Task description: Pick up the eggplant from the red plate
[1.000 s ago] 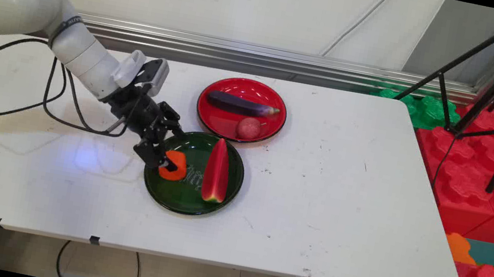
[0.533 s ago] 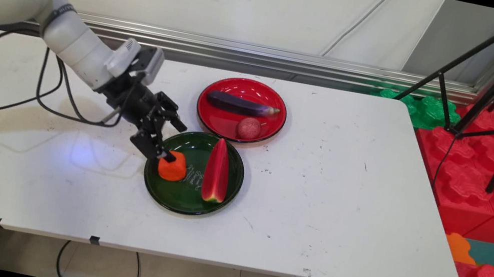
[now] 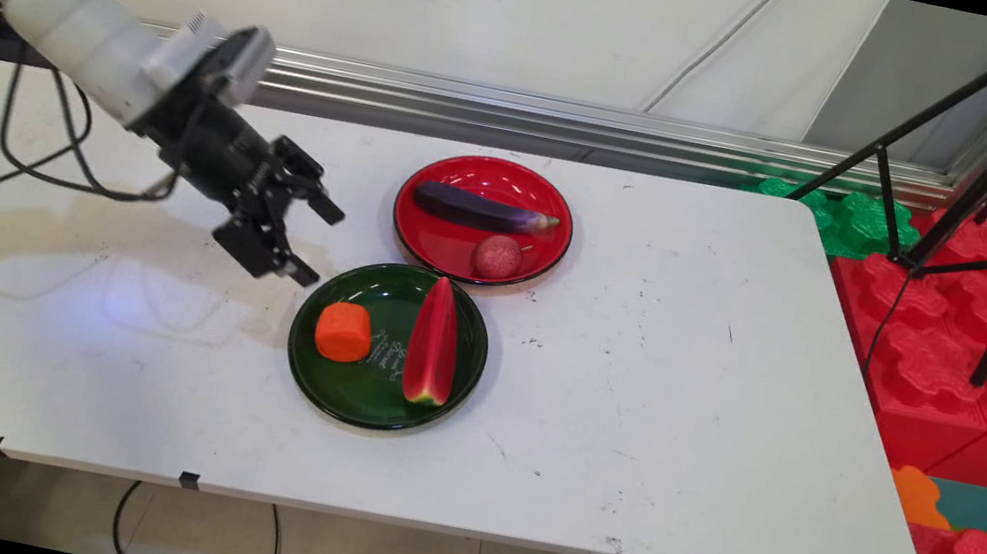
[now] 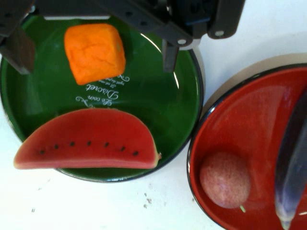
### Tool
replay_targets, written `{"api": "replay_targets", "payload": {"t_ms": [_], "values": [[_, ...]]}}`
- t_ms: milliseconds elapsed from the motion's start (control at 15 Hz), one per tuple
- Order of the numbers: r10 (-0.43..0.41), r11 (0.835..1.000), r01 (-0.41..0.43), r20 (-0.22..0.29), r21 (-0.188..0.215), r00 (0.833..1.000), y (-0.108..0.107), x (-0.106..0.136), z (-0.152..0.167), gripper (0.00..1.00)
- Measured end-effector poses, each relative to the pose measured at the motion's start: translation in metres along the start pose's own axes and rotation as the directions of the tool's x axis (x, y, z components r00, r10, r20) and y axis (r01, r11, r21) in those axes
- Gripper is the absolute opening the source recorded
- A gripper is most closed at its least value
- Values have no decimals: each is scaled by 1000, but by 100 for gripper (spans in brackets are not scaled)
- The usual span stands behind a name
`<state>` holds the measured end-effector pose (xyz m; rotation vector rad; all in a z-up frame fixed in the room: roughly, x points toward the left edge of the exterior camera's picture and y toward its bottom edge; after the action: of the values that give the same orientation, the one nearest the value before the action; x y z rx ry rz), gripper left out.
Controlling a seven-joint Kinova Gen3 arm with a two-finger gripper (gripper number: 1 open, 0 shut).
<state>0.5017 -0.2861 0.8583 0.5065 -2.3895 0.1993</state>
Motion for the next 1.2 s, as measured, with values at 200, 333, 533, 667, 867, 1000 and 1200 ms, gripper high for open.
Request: {"api": "replay_targets", "payload": {"t_ms": [200,333,533,667,867,1000,1200], "values": [[-12,1000,12,-20,14,1000,5,3,-23,100],[-18,999,19,-32,27,999,7,5,-37,100],[-29,998,31,-50,46,998,10,8,-56,100],[-35,998,38,-61,58,998,11,10,-69,100],[-43,996,49,-74,73,996,14,13,-86,100],[-48,995,54,-79,79,996,15,14,-95,100],[-55,994,62,-84,87,995,16,14,-104,100]]}}
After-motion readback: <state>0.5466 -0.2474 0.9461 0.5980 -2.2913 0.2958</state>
